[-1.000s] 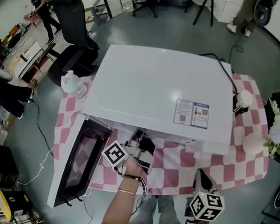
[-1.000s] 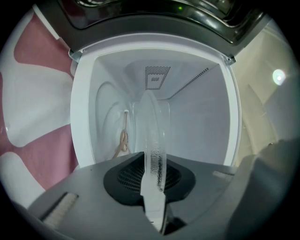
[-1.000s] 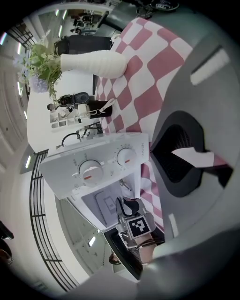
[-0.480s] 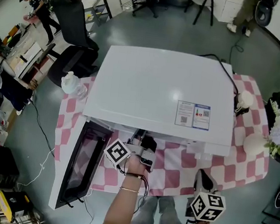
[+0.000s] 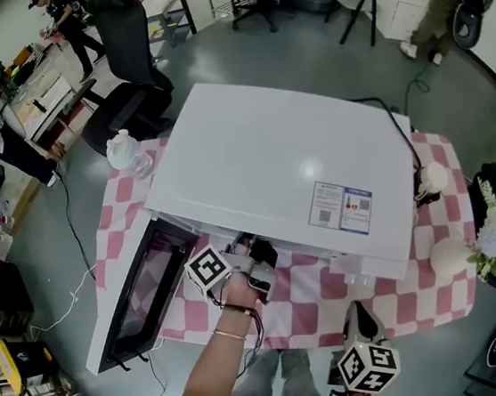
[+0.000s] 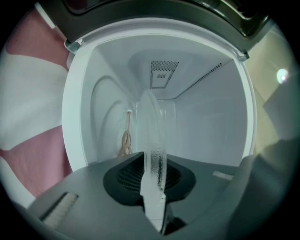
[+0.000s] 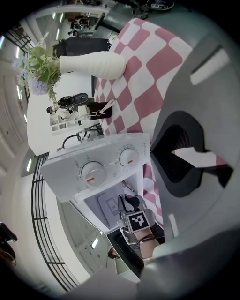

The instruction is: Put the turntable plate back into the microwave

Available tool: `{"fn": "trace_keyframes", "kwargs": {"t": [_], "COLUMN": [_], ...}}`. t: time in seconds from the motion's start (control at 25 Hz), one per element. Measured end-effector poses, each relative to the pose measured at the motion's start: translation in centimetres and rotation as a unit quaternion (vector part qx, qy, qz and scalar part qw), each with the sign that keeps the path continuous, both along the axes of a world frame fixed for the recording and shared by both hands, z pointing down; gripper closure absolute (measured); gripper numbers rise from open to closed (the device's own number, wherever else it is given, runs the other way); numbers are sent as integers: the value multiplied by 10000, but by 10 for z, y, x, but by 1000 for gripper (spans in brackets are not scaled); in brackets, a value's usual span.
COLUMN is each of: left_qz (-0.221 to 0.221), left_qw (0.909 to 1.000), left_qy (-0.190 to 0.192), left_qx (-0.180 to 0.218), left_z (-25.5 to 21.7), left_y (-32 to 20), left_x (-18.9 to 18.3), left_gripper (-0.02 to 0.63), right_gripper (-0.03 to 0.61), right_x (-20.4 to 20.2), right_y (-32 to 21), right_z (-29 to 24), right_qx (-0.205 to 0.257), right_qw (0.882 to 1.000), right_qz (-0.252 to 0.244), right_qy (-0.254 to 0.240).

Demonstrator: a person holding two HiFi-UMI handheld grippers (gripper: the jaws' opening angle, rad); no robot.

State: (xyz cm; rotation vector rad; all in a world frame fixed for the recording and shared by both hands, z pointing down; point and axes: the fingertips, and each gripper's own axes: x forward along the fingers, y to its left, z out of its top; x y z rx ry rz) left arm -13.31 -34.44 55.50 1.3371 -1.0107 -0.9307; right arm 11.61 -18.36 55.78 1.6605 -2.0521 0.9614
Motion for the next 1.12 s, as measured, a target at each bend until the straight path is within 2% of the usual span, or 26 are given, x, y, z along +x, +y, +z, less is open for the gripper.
{"fn": "trace_keyframes", "kwargs": {"t": [0.56, 0.88, 1.12], "left_qz": [122, 461, 706], "left_qw": [9996, 9966, 9884], "left_qy": [-188, -574, -1206], "left_qx": [-153, -357, -599], "left_z": [3, 7, 9], "left_y": [-3, -5, -6], "left_x": [-3, -3, -1], "left_gripper": [578, 592, 562], "right_gripper": [569, 569, 569], "right_x": [-7, -14, -10], "right_y": [-2, -1, 0], "right_z": [1, -1, -1], "right_qx": [-12, 4, 7], "right_qw": [10000, 10000, 10000], "right_qz": [-19, -53, -5], "right_qy": [-12, -30, -13]}}
